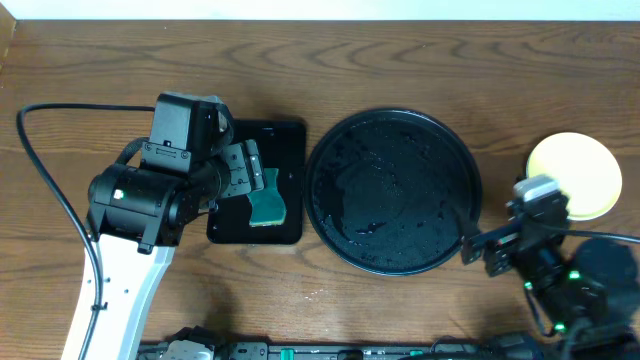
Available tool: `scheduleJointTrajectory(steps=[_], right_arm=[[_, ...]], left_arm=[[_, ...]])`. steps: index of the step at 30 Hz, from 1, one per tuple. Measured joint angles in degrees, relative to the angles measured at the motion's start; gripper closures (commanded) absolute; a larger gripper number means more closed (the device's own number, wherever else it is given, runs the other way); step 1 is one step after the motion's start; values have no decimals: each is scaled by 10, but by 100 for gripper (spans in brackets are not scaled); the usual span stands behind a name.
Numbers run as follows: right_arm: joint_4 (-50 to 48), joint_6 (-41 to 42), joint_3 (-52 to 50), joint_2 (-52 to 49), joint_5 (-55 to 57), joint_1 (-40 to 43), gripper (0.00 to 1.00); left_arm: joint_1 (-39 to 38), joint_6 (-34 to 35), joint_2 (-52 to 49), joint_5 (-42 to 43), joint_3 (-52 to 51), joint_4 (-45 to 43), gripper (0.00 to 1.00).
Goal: Clean dirty plates on tray and stack at the side
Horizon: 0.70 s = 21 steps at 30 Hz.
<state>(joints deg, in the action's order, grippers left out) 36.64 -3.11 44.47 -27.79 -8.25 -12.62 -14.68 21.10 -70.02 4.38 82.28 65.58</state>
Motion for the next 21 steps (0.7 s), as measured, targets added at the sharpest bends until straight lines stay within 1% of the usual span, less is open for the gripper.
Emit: scheduleJointTrajectory(steps=[3,6,9,13,15,19,21], right_arm=[[-36,-3,-113,74,16,0,1],[-64,-5,-192,138,29,0,1],[-99,-5,-264,202,46,3,1],[-158,-5,-337,262,55,11,1],[-196,-5,-368,269,57,13,1],[-315,-5,-428,271,59,15,1],[-325,-8,-438,271,66,15,1]], left_arm=[[0,0,0,0,0,-1,19],[0,0,0,0,0,0,18],[0,0,0,0,0,0,18],[0,0,0,0,0,-1,19],[0,0,0,0,0,0,19],[0,0,0,0,0,0,18],[0,0,0,0,0,0,18]])
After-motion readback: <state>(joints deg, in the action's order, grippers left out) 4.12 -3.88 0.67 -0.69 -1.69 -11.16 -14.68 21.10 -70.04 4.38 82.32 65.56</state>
